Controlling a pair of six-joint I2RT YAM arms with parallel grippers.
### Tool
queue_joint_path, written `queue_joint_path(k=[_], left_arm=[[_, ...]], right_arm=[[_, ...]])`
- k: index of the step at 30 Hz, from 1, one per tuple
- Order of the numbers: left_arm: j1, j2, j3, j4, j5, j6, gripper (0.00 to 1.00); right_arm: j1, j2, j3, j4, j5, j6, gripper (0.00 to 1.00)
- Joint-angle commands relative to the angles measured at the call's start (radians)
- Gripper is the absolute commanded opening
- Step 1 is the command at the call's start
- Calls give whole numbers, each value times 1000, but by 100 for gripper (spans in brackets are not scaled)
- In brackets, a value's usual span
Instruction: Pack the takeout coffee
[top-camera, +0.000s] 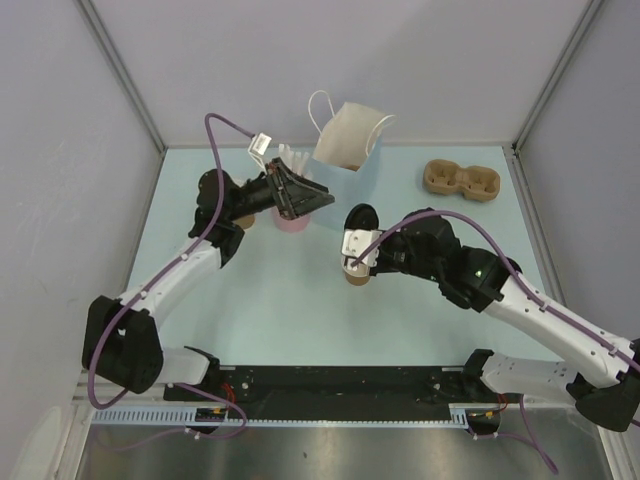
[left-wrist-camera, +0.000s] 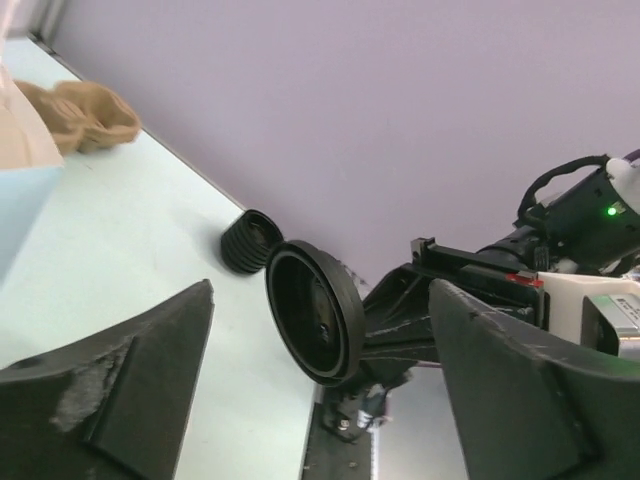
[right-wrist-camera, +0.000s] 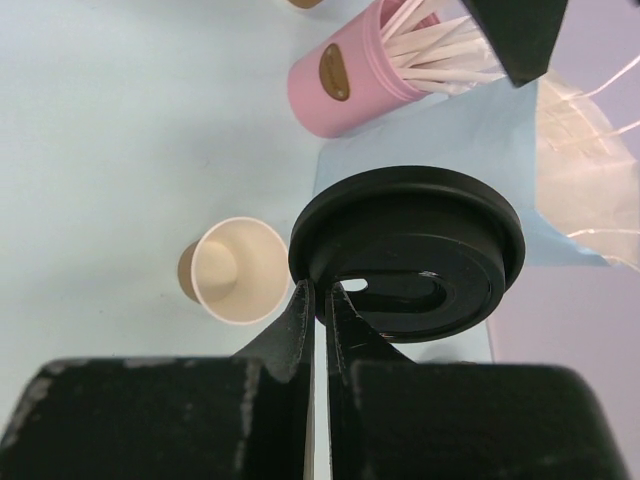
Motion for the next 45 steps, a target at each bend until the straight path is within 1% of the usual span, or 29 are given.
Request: queue_joint_path(k=[1,3,4,5,6,7,8,10,11,13,15,16,17,19,21,23,27,29,31,32,34,38,45], left_arm=[[31,-69,45,-44,27,125,99],[64,-85,100,-160,54,210,99],[77,-108,127,-222,56,323,100],[90,-116,156,-368,53,389,99],[115,-127,215,-441,50,457,99],[127,-144,243,-512,30,593,100],[150,-154,269,-632,13,652,99],[178,-179,314,-727,-40,773,99],[207,-208,320,-782,-50,801,99],[238,-231,329,-833,-69,870,99],[265,-256,343,-935,-103,922,99],[278,-263,348,-969,-111,978,99],[299,-268,361,-1036,-116,997,99],[334,-285,363,-1112,-94,1029,99],[385,-315,348,-1152,-70,1054,99],[446,-340,317,-1190,-60,1082,100],[482,-380,293,-1279,-88,1170,99],[509,-400,264,-1325,-54,1201,99],[523,-455,231,-1327,-45,1221,99],[538,-473,190,-1319,-44,1224,99],[546,-518,152,-1295,-66,1231,100],[564,-538,84,-1273,-77,1226,99],[578,-544,44,-1250,-51,1224,99]], right_arm=[[-3,0,3,-62,-32,-12,0],[-1,29,17,-91,-37,-17,0],[-7,48,26,-135,-41,-15,0],[-10,66,40,-160,-49,-17,0],[-12,109,54,-183,-51,-14,0],[-13,129,86,-237,-57,-11,0],[-19,147,103,-263,-73,-8,0],[-35,201,155,-339,-97,-5,0],[-39,217,172,-361,-118,-5,0],[-53,253,222,-419,-140,-1,0],[-82,279,267,-467,-186,-9,0],[-92,315,289,-508,-201,-9,1],[-114,333,347,-538,-236,-17,1],[-136,399,410,-614,-267,-18,3],[-156,454,506,-700,-301,-29,3],[-161,525,581,-740,-284,-31,3],[-121,611,640,-803,-243,-9,3],[-104,648,643,-820,-207,-6,3],[-92,671,643,-845,-186,0,3],[-89,694,642,-849,-178,3,4],[-84,718,640,-863,-160,8,4],[-87,773,645,-869,-121,12,4],[-107,833,681,-828,-72,17,4]])
